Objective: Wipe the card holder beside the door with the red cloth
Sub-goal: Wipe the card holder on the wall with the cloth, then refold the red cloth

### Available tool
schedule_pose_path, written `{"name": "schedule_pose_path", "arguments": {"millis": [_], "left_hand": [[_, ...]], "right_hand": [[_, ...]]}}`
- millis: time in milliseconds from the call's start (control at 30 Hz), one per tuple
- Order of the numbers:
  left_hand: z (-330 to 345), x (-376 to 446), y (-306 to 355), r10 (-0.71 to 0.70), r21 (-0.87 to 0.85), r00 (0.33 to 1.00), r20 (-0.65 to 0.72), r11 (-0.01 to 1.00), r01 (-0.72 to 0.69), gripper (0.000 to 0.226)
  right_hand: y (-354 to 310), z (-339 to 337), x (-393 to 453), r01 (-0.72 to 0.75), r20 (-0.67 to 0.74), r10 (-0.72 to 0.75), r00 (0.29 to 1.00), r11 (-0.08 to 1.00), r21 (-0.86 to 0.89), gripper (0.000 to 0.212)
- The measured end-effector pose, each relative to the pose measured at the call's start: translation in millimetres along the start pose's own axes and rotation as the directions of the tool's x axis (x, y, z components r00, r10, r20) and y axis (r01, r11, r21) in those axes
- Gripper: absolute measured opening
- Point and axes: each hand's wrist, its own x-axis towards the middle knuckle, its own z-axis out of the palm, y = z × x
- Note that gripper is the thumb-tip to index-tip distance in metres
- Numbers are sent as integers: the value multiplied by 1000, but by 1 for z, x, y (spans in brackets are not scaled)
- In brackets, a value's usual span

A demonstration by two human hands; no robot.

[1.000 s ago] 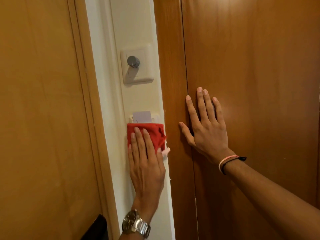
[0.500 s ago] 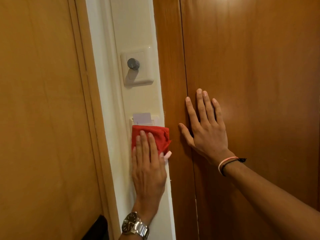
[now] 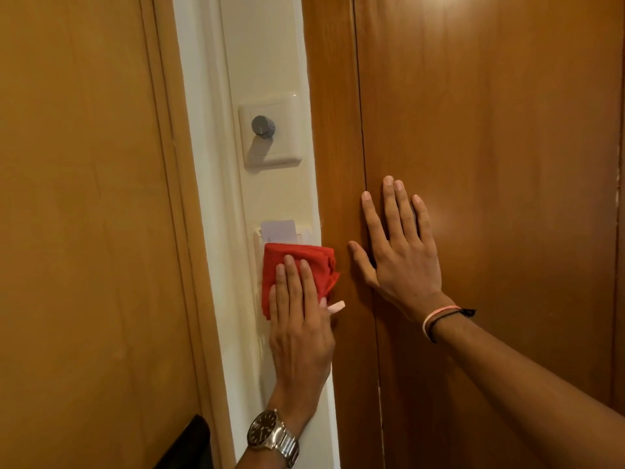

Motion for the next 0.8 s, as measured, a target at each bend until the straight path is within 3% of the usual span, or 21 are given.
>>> {"name": "schedule_pose_path", "arguments": {"millis": [100, 167, 300, 400, 467, 567, 800], "left_hand": [[-3, 10, 12, -71, -167, 995, 67, 983, 81, 65], [-11, 7, 6, -29, -274, 996, 84, 960, 51, 62], [-35, 6, -15, -119, -449, 993, 4, 887, 108, 51], [-45, 19, -20, -189, -442, 977, -102, 888, 126, 43], [-48, 26, -27, -277, -466, 948, -159, 867, 175, 34], [-52, 31, -33, -408, -553, 905, -120, 785, 281, 30], [-62, 46, -11, -314, -585, 949, -35, 776, 235, 34]], "right_hand": [[15, -3, 2, 5, 11, -5, 1000, 1000, 17, 70], [11, -8, -2, 33, 25, -36, 999, 992, 121, 64], [-18, -20, -11, 137, 92, -180, 979, 924, 357, 68], [-38, -28, -11, 131, 99, -187, 977, 903, 409, 70], [-52, -33, -10, 97, 142, -167, 976, 910, 402, 68], [-67, -39, -9, 4, 215, -114, 970, 892, 452, 56], [-51, -54, -5, -207, 290, 49, 956, 815, 542, 43]]}}
